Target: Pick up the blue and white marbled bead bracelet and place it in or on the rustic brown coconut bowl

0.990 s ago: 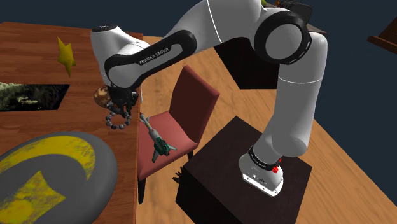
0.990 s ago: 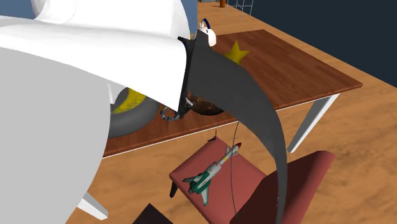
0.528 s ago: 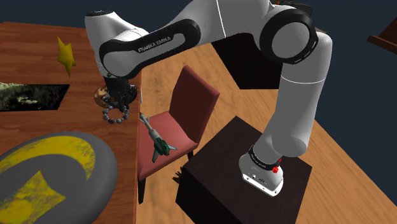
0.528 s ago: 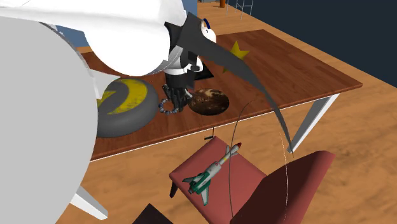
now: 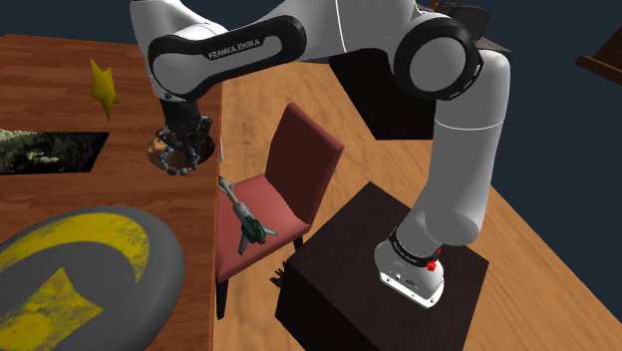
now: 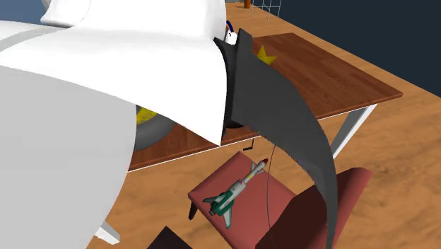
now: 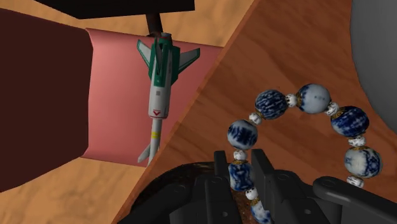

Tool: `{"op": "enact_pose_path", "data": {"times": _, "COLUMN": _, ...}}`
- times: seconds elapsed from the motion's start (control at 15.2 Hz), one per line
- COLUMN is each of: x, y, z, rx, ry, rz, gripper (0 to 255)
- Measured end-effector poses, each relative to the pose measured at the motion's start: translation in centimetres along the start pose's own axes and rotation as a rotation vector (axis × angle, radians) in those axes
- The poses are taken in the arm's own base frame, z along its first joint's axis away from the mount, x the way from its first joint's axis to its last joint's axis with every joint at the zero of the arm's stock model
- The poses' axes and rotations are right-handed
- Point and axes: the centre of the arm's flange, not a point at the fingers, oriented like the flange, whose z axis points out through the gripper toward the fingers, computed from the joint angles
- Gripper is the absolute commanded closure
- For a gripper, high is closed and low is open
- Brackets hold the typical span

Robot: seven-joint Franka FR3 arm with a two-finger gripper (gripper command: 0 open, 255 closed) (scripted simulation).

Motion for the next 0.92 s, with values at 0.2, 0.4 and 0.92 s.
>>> {"op": "enact_pose_path", "data": {"times": 0.2, "x": 3.4, "y": 1.9, "z": -0.1, "rx": 0.0, "ry": 0.0, "rz": 0.0, "gripper": 255}}
{"op": "enact_pose_path", "data": {"times": 0.4, "x": 6.9, "y": 3.3, "z": -0.5, "rx": 0.0, "ry": 0.0, "rz": -0.001, "gripper": 255}}
{"op": "enact_pose_path", "data": {"times": 0.92, "x": 12.4, "y": 6.5, "z": 0.7, "rx": -0.001, "ry": 0.0, "rz": 0.0, "gripper": 255}}
